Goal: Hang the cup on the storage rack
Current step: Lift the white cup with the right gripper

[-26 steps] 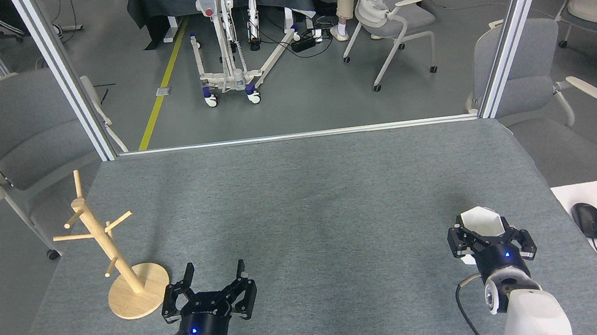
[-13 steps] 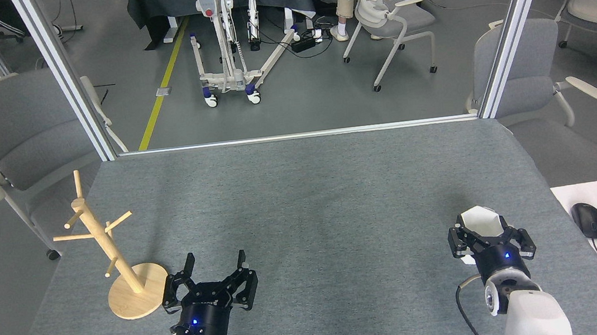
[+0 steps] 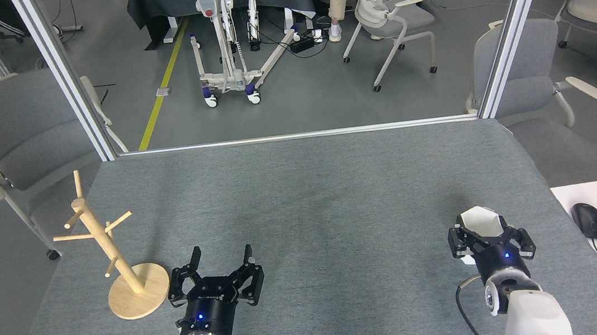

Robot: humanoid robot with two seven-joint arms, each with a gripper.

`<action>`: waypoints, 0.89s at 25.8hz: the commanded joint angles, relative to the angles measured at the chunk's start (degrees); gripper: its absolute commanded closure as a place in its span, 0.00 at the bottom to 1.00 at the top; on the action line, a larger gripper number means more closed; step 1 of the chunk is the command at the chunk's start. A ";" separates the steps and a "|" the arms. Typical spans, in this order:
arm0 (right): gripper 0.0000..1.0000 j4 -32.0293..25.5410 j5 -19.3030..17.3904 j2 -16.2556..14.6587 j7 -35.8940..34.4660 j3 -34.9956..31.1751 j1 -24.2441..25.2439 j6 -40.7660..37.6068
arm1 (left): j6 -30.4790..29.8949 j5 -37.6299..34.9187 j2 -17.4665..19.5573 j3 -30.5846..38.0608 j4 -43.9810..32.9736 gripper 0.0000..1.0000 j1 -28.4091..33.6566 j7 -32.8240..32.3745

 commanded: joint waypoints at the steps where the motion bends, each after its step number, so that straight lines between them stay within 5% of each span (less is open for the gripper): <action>1: 0.63 -0.02 0.81 0.00 0.38 0.06 -0.02 -1.24 | -0.10 0.06 0.03 -0.26 0.08 0.01 0.19 0.09; 6: 0.86 -0.64 0.73 -1.05 1.35 -0.20 -0.81 -4.22 | -0.10 -0.02 -0.05 -1.05 -0.01 0.01 0.19 0.00; 11: 0.91 -5.47 -0.15 -2.46 12.51 -0.47 -3.27 -8.09 | -0.10 0.06 -0.05 -1.40 0.08 0.01 0.19 -0.09; 17: 0.95 -24.01 -8.68 -3.25 33.87 -2.75 -3.97 -7.91 | -0.10 -0.02 0.03 -1.49 0.17 0.01 0.19 -0.17; 23: 0.98 -44.58 -10.09 -2.11 49.16 -2.05 -3.09 -2.82 | -0.62 -0.29 0.03 -2.54 0.34 0.01 0.37 0.27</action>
